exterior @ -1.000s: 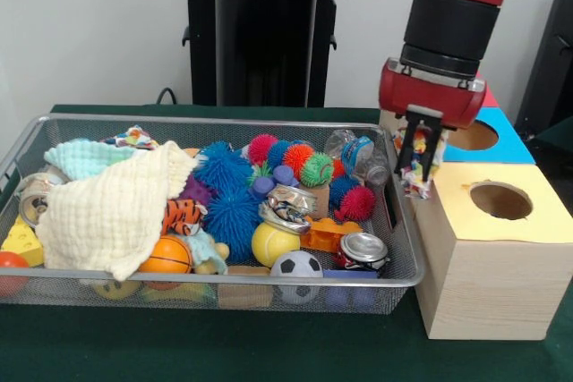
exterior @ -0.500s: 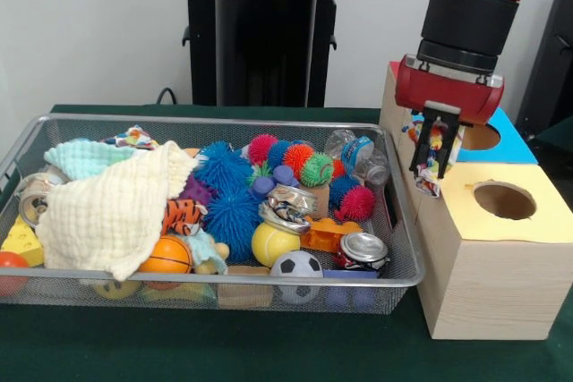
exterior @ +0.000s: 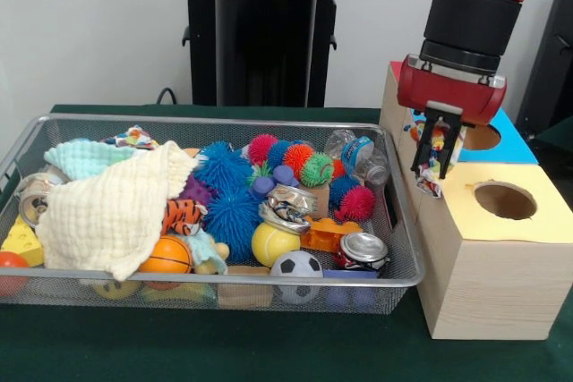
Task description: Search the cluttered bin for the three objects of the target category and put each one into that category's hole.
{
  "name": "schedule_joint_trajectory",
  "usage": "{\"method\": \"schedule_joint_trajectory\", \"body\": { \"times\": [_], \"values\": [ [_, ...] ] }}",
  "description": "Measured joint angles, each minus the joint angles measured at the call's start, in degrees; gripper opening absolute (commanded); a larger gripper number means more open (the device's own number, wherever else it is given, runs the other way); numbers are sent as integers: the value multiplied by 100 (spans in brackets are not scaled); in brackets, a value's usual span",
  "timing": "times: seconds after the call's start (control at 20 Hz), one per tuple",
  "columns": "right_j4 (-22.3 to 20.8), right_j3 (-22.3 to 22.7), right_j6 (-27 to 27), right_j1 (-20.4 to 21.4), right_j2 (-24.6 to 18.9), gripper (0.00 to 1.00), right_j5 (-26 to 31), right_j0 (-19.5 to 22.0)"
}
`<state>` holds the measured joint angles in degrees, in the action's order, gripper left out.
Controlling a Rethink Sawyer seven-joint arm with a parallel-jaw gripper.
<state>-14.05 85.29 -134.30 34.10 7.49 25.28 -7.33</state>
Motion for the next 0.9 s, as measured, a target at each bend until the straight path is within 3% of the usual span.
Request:
{"method": "schedule_joint_trajectory", "body": {
  "times": [0.9],
  "values": [
    [121,-123,0,-120,251,0,-1,-138]
  ]
}}
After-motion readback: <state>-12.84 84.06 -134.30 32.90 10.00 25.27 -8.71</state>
